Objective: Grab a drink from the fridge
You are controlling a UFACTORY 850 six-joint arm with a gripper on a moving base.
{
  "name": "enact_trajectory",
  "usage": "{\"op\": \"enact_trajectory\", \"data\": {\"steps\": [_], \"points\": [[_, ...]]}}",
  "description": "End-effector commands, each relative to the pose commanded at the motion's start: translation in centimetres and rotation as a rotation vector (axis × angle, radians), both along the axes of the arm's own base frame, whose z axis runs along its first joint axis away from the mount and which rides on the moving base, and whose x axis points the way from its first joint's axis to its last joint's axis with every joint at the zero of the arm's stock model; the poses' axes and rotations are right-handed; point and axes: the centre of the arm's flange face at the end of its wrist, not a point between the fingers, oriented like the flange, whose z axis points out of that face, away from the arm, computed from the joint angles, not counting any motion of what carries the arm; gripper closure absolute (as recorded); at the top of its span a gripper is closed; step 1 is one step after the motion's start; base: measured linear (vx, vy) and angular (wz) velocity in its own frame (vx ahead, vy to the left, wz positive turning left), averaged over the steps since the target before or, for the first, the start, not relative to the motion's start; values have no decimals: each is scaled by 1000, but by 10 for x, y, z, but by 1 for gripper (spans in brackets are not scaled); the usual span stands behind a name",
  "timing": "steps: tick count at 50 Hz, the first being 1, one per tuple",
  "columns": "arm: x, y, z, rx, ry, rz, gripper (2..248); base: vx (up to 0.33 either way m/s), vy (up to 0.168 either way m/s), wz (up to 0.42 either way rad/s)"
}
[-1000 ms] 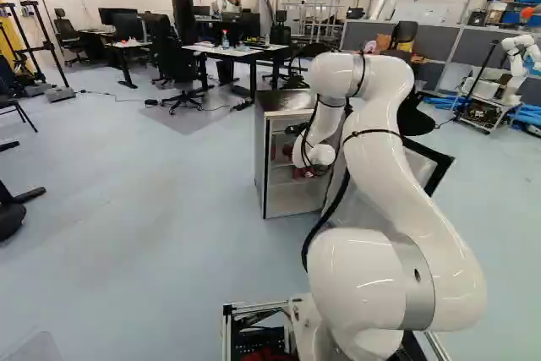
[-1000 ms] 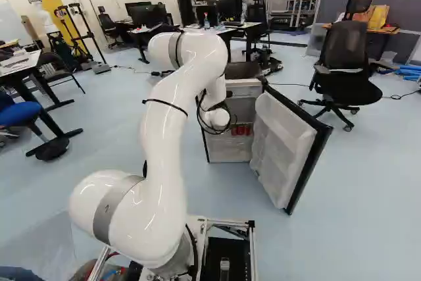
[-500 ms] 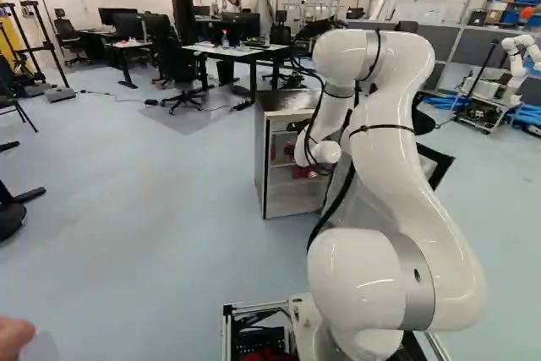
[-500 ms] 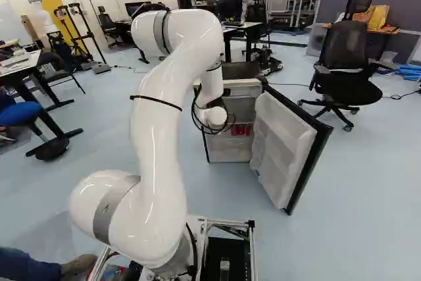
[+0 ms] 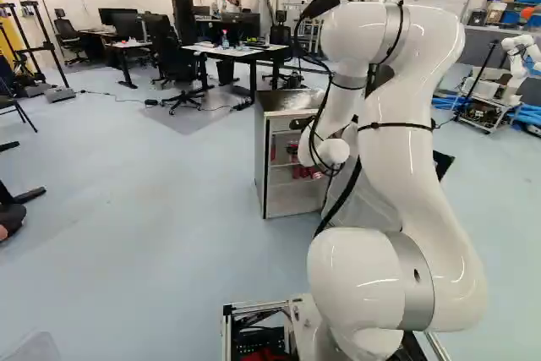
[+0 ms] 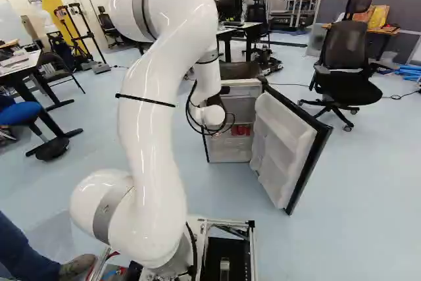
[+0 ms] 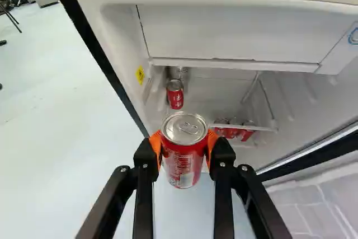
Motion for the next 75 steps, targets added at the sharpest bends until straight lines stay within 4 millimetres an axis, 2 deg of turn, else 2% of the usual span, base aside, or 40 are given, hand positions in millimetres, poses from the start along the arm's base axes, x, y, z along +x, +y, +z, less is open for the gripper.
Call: {"op": "enact_trajectory", "data": {"steps": [12, 51, 75], "points": [[-24, 2, 18, 0, -1, -8, 152, 0, 0, 0], [-31, 4, 65, -18, -75, -9, 152, 0, 0, 0], [-35, 0, 93, -17, -127, -74, 152, 0, 0, 0]]}}
